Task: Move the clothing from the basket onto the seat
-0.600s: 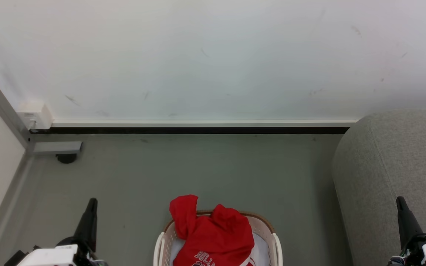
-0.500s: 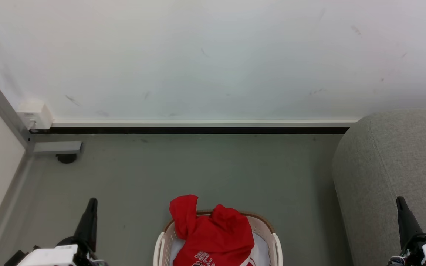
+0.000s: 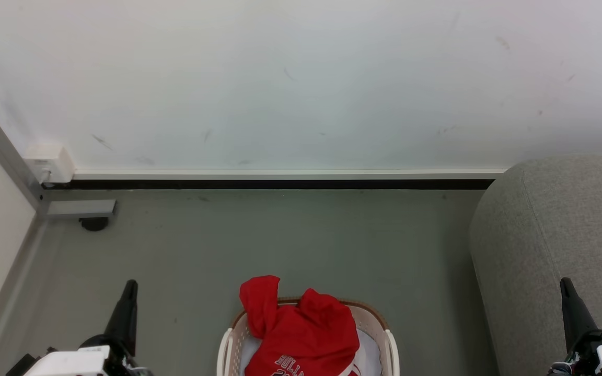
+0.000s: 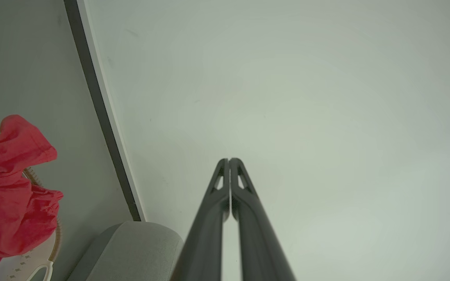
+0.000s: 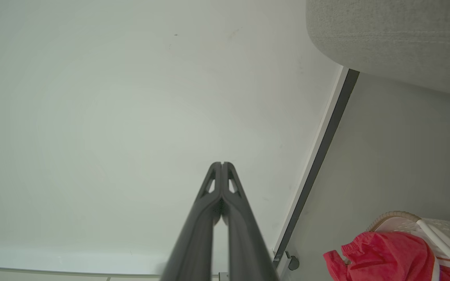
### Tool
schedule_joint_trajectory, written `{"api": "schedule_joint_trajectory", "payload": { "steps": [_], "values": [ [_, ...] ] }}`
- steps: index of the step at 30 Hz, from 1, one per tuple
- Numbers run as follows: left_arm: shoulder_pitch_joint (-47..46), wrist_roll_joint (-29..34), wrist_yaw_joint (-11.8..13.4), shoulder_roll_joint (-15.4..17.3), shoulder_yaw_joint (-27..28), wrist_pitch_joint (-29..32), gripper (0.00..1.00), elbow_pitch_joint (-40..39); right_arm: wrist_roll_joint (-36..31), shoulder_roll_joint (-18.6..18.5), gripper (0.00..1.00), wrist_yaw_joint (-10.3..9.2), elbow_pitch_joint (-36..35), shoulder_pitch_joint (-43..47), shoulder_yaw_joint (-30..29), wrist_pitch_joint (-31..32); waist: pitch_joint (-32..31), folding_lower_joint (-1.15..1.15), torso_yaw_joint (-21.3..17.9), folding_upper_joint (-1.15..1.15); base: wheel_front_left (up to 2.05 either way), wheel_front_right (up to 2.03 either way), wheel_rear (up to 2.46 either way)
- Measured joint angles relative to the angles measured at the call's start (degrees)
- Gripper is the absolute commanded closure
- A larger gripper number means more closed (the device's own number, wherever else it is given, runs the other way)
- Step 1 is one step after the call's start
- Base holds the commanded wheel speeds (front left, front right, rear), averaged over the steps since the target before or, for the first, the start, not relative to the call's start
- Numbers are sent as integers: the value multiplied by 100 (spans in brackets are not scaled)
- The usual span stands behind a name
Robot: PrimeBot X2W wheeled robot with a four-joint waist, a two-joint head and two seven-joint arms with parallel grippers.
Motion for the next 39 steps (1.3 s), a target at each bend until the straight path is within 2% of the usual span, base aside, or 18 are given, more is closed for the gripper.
{"api": "schedule_joint_trajectory", "payload": {
  "steps": [39],
  "values": [
    [0, 0, 0, 0, 0, -1, 100, -1, 0, 0, 100, -1, 0, 0, 0, 0, 0, 0, 0, 0, 0, 0, 0]
  ]
}}
